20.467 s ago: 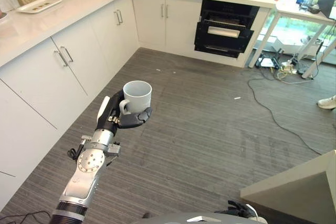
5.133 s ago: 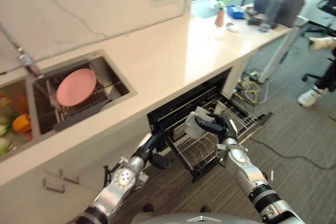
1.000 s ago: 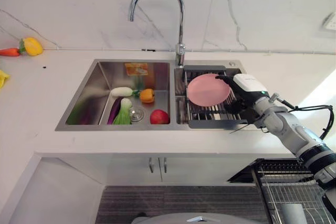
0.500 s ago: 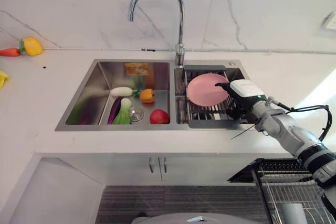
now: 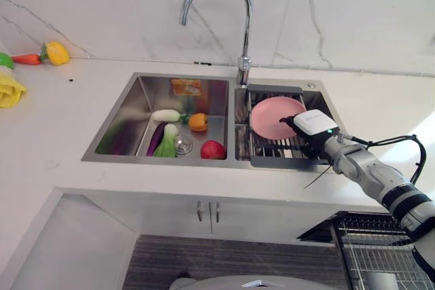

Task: Place the dishes in the dishwasher.

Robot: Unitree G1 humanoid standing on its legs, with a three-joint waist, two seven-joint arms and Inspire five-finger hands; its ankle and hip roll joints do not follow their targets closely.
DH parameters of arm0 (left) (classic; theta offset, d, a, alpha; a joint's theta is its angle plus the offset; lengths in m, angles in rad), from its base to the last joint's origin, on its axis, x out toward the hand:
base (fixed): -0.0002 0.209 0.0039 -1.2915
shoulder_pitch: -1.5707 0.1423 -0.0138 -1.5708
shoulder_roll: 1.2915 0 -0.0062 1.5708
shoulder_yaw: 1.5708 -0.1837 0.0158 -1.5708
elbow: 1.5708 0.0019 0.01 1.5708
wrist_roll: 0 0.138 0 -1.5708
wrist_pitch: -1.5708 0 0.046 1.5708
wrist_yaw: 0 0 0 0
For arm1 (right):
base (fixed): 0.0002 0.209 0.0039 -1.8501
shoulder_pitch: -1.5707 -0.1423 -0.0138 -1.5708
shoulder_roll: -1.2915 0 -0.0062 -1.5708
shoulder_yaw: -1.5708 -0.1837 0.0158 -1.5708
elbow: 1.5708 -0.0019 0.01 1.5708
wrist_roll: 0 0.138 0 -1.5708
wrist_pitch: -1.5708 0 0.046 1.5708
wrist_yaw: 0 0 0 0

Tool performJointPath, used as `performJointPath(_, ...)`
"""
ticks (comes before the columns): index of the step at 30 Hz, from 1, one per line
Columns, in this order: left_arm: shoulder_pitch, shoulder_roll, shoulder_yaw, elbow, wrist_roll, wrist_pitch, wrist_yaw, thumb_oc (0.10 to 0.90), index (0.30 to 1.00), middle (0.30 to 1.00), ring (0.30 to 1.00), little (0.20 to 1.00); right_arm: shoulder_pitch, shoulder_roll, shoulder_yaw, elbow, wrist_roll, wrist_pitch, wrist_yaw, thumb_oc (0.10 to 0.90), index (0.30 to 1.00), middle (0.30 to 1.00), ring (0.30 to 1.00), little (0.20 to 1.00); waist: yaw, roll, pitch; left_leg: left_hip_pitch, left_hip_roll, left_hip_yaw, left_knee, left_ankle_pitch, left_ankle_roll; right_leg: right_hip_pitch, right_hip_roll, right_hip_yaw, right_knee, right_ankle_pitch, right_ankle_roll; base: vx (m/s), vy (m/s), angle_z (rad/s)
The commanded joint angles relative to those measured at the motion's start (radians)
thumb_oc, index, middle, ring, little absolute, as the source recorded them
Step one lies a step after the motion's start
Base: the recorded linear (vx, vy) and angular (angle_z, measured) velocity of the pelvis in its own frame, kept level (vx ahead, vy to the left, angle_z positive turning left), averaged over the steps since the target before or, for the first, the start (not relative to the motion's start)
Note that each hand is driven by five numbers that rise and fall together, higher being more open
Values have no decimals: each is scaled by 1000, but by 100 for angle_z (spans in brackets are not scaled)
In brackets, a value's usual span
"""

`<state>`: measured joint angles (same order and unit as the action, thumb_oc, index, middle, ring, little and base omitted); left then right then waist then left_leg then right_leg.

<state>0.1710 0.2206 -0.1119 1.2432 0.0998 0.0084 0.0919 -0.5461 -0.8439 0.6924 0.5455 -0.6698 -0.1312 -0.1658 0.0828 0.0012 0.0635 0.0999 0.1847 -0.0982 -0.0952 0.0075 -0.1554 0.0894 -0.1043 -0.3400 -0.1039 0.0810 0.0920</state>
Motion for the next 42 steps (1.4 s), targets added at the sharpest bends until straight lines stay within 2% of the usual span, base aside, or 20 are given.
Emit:
performJointPath(1, -80, 47, -101, 51, 55, -19, 29, 800, 900, 900, 900, 900, -156, 11, 23, 39, -38, 26, -100, 707, 761, 761, 761, 761, 13, -18, -13, 23, 23, 81, 9, -39, -3, 48, -63, -10, 17, -107, 66, 0, 0, 0)
performJointPath(2, -82, 48, -106, 50, 65, -19, 32, 800, 900, 900, 900, 900, -154, 16, 25, 44, -47, 26, -105, 596, 594, 594, 594, 594, 14, -18, -13, 23, 23, 81, 9, -40, -3, 49, -63, -10, 17, -107, 67, 0, 0, 0)
performJointPath(3, -82, 48, -106, 50, 65, -19, 32, 800, 900, 900, 900, 900, -154, 16, 25, 45, -47, 26, -105, 573, 559, 559, 559, 559, 14, -18, -14, 23, 23, 81, 9, -40, -3, 49, -63, -10, 17, -107, 67, 0, 0, 0)
performJointPath(4, -83, 50, -114, 47, 79, -19, 34, 800, 900, 900, 900, 900, -152, 16, 28, 39, -58, 26, -109, 436, 354, 354, 354, 354, 14, -18, -14, 22, 22, 81, 9, -41, -2, 49, -63, -11, 17, -107, 68, 0, 0, 0)
performJointPath(5, -84, 50, -117, 47, 86, -21, 35, 800, 900, 900, 900, 900, -152, 16, 30, 37, -64, 26, -114, 400, 300, 300, 300, 300, 14, -18, -14, 22, 22, 81, 9, -41, -2, 49, -64, -11, 17, -107, 68, 0, 0, 0)
performJointPath(12, -90, 49, -115, 56, 102, -19, 41, 800, 900, 900, 900, 900, -138, 10, 33, 8, -94, 28, -131, 400, 300, 300, 300, 300, 10, -20, -16, 26, 22, 82, 8, -46, -2, 50, -66, -12, 17, -109, 69, 0, 0, 0)
performJointPath(19, -88, 49, -96, 69, 98, -13, 44, 800, 900, 900, 900, 900, -119, 15, 3, -38, -61, 28, -129, 400, 300, 300, 300, 300, 10, -22, -16, 31, 22, 86, 8, -49, -2, 55, -67, -10, 17, -110, 69, 0, 0, 0)
performJointPath(30, -82, 56, -78, 93, 134, -2, 51, 800, 900, 900, 900, 900, -97, -13, -75, -207, -15, 15, -158, 400, 300, 300, 300, 300, 6, -27, -17, 38, 21, 91, 8, -54, 0, 57, -69, -7, 17, -110, 70, 0, 0, 0)
performJointPath(35, -88, 55, -38, 117, 135, 14, 56, 800, 900, 900, 900, 900, -57, -50, -211, -387, 22, 19, -211, 400, 300, 300, 300, 300, -3, -31, -17, 42, 20, 98, 8, -58, 3, 55, -70, -3, 17, -106, 73, 0, 0, 0)
performJointPath(37, -89, 57, -40, 118, 135, 14, 56, 800, 900, 900, 900, 900, -50, -52, -218, -393, 22, 20, -209, 400, 300, 300, 300, 300, -1, -32, -17, 42, 20, 98, 8, -58, 3, 55, -71, -3, 17, -106, 73, 0, 0, 0)
performJointPath(39, -88, 50, -7, 133, 115, 27, 57, 800, 900, 900, 900, 900, -30, -68, -313, -502, 44, 25, -241, 400, 300, 300, 300, 300, -9, -35, -21, 45, 16, 104, 8, -62, 5, 51, -74, 3, 17, -101, 76, -5, 34, -2)
performJointPath(42, -94, 53, 19, 144, 105, 40, 55, 800, 900, 900, 900, 900, -10, -96, -374, -588, 33, 34, -246, 400, 300, 300, 300, 300, -13, -41, -23, 49, 13, 112, 8, -66, 9, 49, -78, 9, 17, -97, 79, 0, 0, 0)
